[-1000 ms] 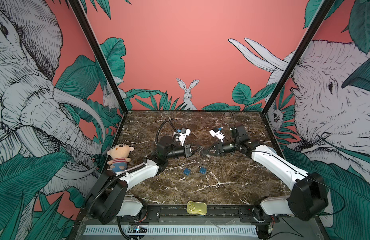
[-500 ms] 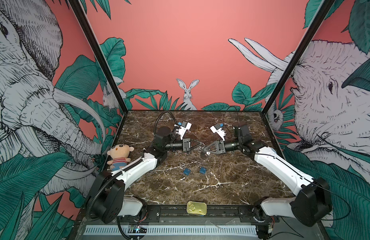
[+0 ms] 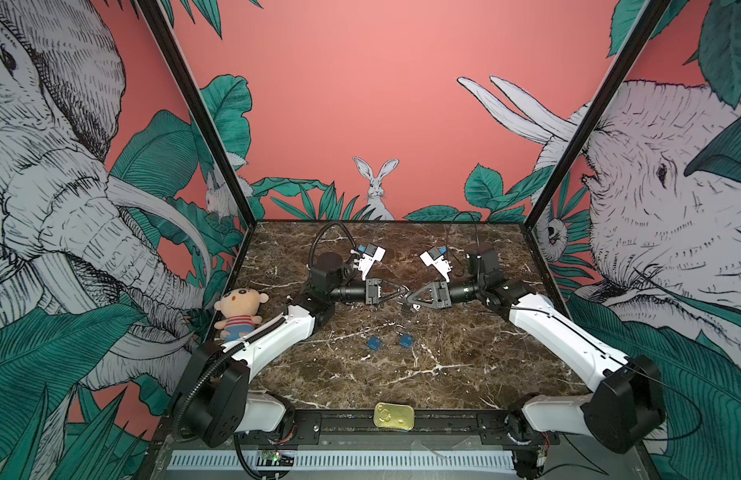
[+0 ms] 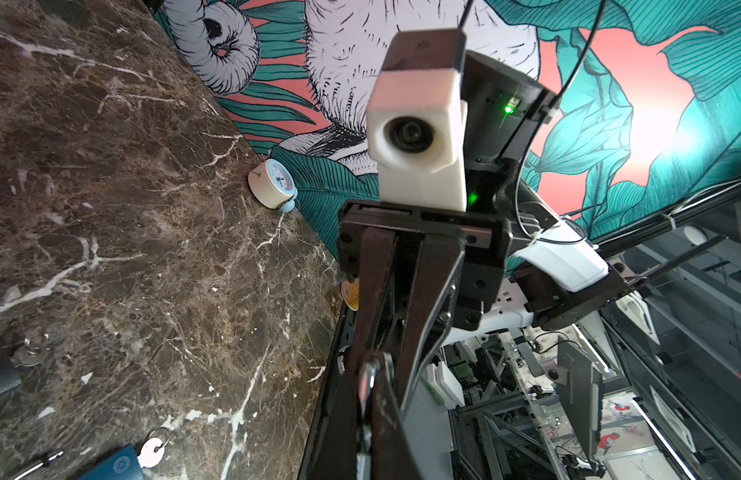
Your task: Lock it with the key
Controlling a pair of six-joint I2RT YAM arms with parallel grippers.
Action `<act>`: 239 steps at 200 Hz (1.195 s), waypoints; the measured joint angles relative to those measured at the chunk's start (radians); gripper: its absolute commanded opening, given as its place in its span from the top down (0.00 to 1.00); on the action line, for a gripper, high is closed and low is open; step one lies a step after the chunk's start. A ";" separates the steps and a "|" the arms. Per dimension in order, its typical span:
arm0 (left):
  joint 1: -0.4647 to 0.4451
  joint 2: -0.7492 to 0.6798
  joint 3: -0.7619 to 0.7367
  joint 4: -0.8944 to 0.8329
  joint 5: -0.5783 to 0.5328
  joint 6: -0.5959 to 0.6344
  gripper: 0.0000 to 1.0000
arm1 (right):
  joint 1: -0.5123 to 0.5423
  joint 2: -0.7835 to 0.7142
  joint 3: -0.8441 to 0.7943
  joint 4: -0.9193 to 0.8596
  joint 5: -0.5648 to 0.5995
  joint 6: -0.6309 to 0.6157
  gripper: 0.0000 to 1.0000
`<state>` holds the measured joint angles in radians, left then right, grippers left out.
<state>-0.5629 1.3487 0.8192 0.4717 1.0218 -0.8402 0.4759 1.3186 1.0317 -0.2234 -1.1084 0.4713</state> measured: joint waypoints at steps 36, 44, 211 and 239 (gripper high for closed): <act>0.001 0.000 0.001 0.001 0.007 0.000 1.00 | 0.000 -0.002 0.000 0.000 0.000 -0.005 1.00; 0.001 0.000 0.001 0.002 0.006 0.000 1.00 | 0.000 -0.002 0.000 0.000 0.000 -0.005 0.85; 0.042 0.020 -0.012 0.029 -0.100 -0.035 1.00 | -0.008 -0.042 -0.078 0.084 0.066 0.051 0.56; 0.043 0.020 -0.012 0.026 -0.105 -0.031 1.00 | -0.008 -0.044 -0.076 0.079 0.066 0.039 0.48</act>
<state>-0.5198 1.3685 0.8070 0.4980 0.9173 -0.8715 0.4683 1.2747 0.9554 -0.1444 -1.0420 0.5106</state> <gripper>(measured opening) 0.076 0.507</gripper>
